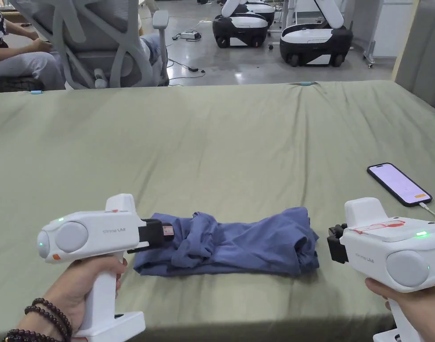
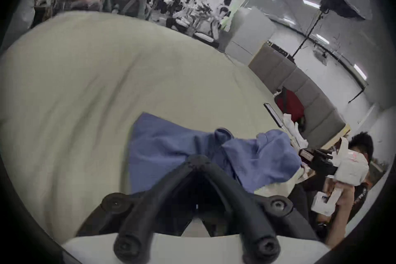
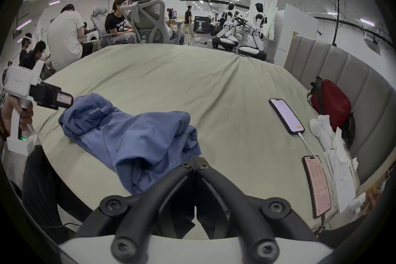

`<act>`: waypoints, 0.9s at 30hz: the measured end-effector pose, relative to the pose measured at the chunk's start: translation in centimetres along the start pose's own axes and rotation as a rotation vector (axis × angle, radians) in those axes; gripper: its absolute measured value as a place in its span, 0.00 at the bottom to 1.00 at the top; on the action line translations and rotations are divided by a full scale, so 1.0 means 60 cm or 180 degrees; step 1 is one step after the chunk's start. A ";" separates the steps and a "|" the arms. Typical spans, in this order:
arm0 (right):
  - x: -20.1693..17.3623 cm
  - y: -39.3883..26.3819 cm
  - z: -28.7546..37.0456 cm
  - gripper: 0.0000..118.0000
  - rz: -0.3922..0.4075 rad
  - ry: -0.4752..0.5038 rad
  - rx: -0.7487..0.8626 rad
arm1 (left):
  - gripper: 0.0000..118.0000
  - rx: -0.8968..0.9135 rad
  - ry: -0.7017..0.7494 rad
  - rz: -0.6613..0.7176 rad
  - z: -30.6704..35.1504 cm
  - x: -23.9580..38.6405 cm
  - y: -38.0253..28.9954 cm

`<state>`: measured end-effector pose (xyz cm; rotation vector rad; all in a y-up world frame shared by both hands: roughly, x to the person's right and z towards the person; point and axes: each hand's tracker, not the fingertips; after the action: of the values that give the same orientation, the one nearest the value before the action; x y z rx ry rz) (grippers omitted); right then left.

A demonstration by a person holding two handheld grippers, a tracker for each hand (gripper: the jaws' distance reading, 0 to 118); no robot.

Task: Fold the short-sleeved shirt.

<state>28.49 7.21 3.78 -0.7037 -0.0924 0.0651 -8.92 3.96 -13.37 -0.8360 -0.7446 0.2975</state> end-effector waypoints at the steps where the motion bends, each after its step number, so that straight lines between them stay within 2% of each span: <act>1: 0.001 -0.001 0.000 0.00 -0.0008 0.0011 -0.0006 | 0.00 -0.0025 -0.0024 -0.0009 -0.012 0.003 -0.004; 6: 0.016 -0.008 0.005 0.00 -0.0050 -0.0037 -0.0031 | 0.00 -0.0299 0.0099 -0.0225 -0.089 0.033 -0.005; 8: 0.024 -0.012 0.008 0.00 -0.0080 -0.0059 -0.0034 | 0.00 -0.0301 0.0034 -0.0209 -0.114 0.041 0.005; 11: 0.030 -0.015 0.008 0.00 -0.0089 -0.0085 -0.0054 | 0.00 -0.0376 -0.0303 -0.0176 -0.139 0.077 0.007; 16: 0.034 -0.018 0.009 0.00 -0.0135 -0.0106 -0.0061 | 0.00 -0.0509 -0.0263 -0.0329 -0.188 0.119 -0.009; 20: 0.036 -0.013 0.008 0.00 -0.0129 -0.0115 -0.0063 | 0.00 -0.0453 -0.0296 -0.0218 -0.159 0.109 0.007; 24: 0.034 0.001 0.006 0.00 -0.0129 -0.0119 -0.0007 | 0.00 -0.0013 -0.0320 -0.0320 -0.080 0.088 0.025; 27: 0.027 0.011 0.008 0.00 -0.0151 -0.0068 0.0065 | 0.00 0.0171 -0.0163 -0.0154 -0.025 0.041 0.029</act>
<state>30.04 8.18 3.82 -0.6802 -0.1288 0.0283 -6.04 5.51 -14.15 -0.7608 -0.8003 0.2953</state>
